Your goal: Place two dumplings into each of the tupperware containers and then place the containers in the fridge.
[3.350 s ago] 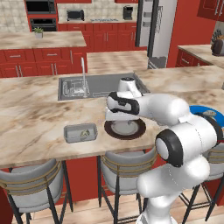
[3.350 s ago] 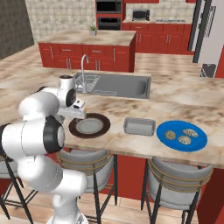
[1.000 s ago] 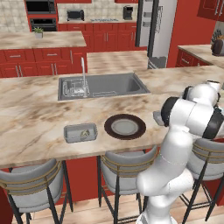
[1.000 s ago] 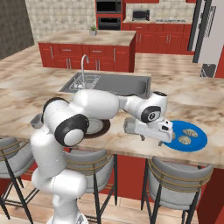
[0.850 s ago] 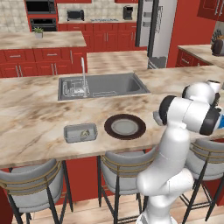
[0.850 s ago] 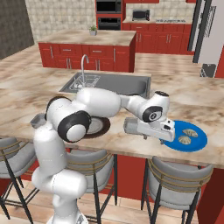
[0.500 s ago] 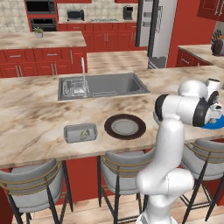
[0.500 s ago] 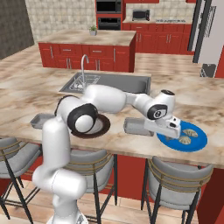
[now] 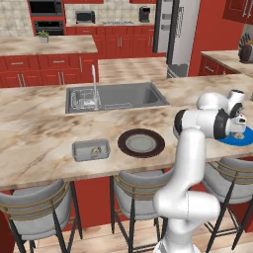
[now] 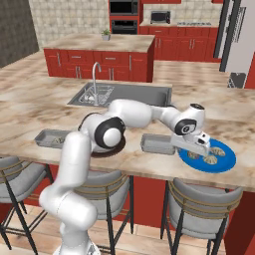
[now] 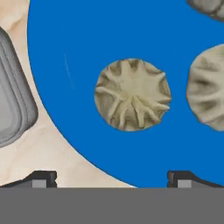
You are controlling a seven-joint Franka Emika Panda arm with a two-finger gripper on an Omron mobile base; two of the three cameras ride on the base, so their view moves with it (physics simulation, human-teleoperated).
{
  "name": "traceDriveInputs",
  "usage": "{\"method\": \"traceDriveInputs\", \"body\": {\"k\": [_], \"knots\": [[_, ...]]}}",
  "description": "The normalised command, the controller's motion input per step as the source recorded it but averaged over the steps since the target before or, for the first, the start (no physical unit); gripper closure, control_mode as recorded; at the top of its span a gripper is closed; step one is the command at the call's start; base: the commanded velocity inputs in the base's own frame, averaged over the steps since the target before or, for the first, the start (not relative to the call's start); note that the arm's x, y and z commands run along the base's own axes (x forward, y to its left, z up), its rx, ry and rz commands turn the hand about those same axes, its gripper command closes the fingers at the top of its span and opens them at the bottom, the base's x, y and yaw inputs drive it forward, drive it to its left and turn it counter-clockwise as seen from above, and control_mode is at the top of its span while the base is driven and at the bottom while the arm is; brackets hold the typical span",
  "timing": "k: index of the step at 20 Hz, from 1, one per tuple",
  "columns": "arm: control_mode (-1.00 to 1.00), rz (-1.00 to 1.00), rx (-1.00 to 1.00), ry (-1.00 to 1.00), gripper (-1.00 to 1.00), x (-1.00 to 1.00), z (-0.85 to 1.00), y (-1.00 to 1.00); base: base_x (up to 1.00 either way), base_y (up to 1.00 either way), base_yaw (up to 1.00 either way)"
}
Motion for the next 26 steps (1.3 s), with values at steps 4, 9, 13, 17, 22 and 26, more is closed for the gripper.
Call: {"method": "traceDriveInputs", "body": {"k": [4,9,13,17,22,26], "knots": [[-1.00,-0.06,0.00,-0.01,-1.00,0.38,-0.26,-0.27,0.00,0.00,0.00],[-1.00,-0.02,0.00,0.00,-1.00,0.38,-0.26,-0.04,0.00,0.00,0.00],[-1.00,0.00,0.00,0.00,-1.00,0.29,-0.14,-0.09,0.00,0.00,0.00],[-1.00,0.00,0.00,0.00,1.00,0.00,-0.13,-0.06,0.00,0.00,0.00],[-1.00,0.00,0.00,0.00,1.00,-0.05,-0.05,0.01,0.00,0.00,0.00],[-1.00,0.00,-0.01,-0.08,1.00,-0.46,0.00,0.62,0.00,0.00,0.00]]}}
